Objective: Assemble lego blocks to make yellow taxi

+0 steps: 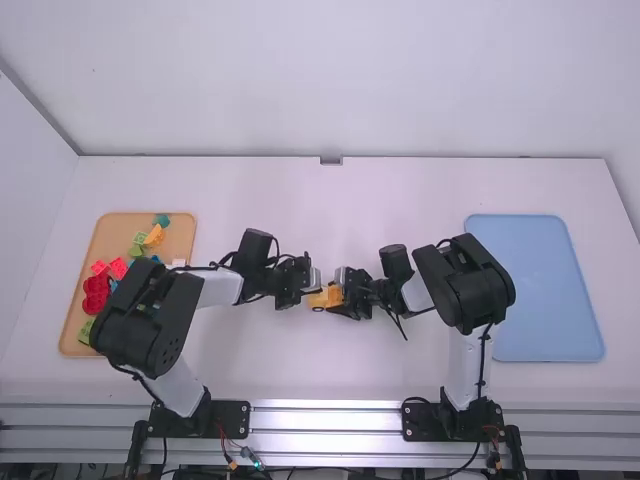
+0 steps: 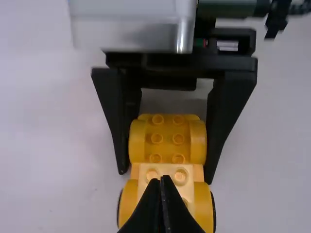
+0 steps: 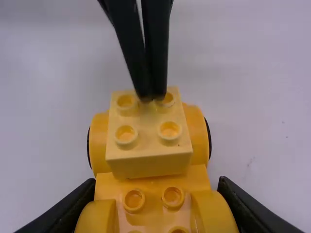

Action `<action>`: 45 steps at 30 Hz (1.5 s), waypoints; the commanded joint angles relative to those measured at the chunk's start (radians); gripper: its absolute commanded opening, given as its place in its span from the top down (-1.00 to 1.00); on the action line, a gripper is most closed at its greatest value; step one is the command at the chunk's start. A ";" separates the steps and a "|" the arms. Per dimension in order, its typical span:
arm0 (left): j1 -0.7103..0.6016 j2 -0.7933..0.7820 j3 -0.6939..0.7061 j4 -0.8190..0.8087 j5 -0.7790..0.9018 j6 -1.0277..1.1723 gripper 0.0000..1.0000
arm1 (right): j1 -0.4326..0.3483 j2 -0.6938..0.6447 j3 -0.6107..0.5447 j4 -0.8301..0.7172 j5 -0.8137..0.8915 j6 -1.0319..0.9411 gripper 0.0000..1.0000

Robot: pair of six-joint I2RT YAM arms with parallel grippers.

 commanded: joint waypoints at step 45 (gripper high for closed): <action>0.010 -0.498 0.159 -0.333 -0.399 -0.343 -0.98 | 0.012 0.013 0.002 -0.002 0.101 0.066 -0.46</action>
